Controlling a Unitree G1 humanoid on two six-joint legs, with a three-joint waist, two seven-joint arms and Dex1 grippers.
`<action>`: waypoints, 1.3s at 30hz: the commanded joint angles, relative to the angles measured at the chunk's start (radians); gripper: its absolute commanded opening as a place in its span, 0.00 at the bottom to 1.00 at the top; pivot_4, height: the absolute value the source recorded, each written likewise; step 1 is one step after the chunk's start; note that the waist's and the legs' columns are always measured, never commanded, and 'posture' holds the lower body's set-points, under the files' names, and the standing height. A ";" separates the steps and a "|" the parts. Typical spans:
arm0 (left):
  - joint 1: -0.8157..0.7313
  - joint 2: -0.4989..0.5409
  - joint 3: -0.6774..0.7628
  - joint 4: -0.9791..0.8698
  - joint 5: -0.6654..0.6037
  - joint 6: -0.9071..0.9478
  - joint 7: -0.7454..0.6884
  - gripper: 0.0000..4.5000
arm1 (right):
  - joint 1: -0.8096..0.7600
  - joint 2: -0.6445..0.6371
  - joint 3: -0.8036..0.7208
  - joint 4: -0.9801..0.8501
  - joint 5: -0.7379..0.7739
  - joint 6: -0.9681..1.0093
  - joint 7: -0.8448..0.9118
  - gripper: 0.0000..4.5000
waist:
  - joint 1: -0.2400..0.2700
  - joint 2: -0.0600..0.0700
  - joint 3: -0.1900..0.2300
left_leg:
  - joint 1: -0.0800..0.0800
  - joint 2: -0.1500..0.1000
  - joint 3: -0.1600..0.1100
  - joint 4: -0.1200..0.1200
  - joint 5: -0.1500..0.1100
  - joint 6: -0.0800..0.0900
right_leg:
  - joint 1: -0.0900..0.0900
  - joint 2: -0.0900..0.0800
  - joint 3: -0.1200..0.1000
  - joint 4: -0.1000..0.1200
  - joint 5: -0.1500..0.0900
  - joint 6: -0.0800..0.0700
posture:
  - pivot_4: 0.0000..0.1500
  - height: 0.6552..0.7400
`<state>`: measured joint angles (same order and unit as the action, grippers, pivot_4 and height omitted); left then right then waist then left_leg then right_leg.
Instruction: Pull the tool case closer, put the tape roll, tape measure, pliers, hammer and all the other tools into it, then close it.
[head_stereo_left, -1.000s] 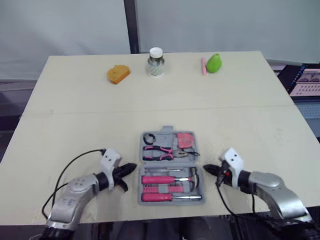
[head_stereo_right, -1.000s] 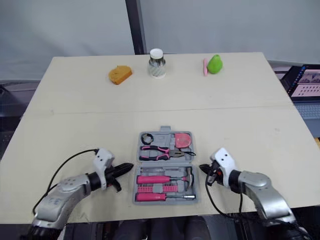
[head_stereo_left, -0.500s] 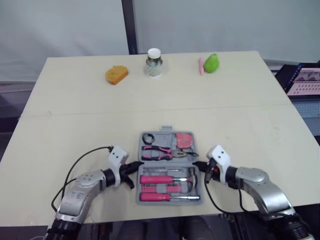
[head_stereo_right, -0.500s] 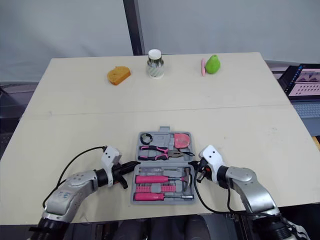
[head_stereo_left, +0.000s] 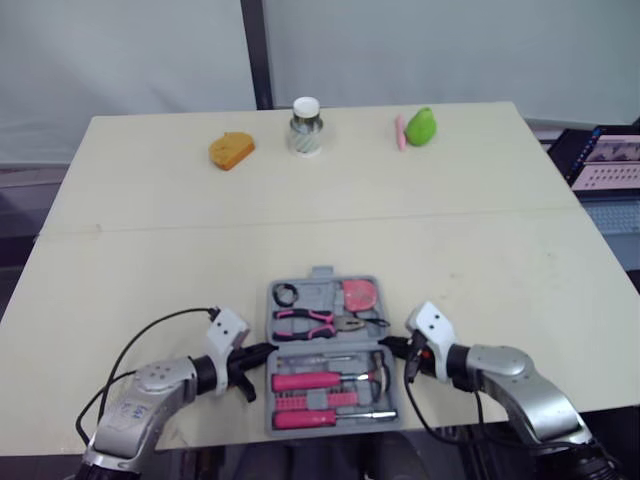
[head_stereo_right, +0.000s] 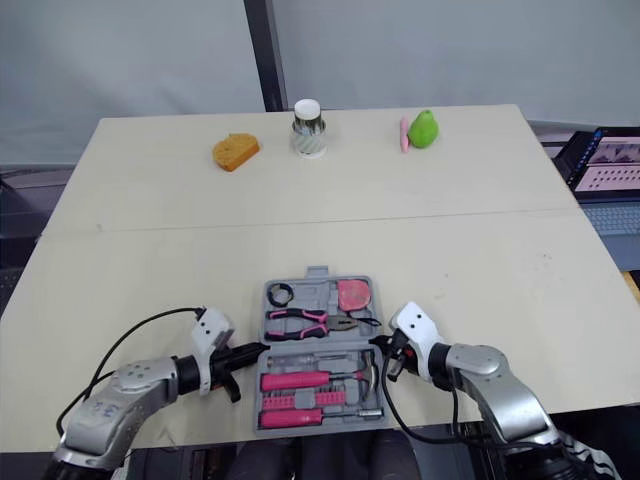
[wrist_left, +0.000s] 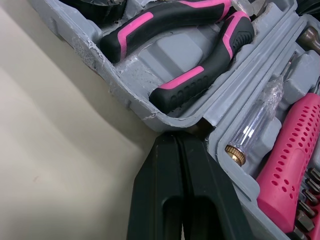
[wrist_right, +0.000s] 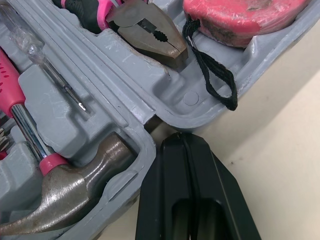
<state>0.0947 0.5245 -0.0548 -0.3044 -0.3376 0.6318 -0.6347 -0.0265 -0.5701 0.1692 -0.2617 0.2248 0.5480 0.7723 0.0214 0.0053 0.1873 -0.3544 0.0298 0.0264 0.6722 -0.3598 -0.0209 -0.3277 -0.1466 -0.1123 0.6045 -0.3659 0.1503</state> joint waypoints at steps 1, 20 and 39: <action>0.031 -0.005 -0.040 -0.014 -0.010 0.015 -0.021 0.02 | 0.017 0.009 0.057 -0.030 0.013 0.001 0.035 0.00 | 0.000 0.000 0.000 | 0.000 0.000 0.000 0.000 0.000 0.000 | 0.000 0.000 0.000 0.000 0.000 0.000 | 1.00 1.00; 0.047 -0.007 -0.054 0.013 0.009 -0.012 -0.022 0.02 | 0.023 0.007 0.069 -0.032 0.004 0.003 0.031 0.00 | 0.000 0.000 -0.003 | 0.000 0.000 0.000 0.000 0.000 0.000 | 0.000 0.000 0.000 0.000 0.000 0.000 | 1.00 1.00; 0.049 0.180 0.137 -0.047 -0.117 -0.197 -0.284 0.00 | -0.216 -0.024 -0.242 0.099 0.326 0.478 0.023 0.97 | -0.006 -0.001 -0.004 | -0.001 0.001 0.001 0.000 0.000 0.000 | -0.002 0.000 0.002 0.002 0.000 -0.001 | 1.00 1.00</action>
<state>0.1336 0.6907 0.0809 -0.2745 -0.4071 0.4326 -0.8764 -0.2223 -0.6043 -0.0432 -0.1942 0.5073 0.9663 0.8112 0.0154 0.0044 0.1835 -0.3557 0.0304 0.0276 0.6723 -0.3601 -0.0204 -0.3303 -0.1469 -0.1107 0.6062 -0.3661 0.1497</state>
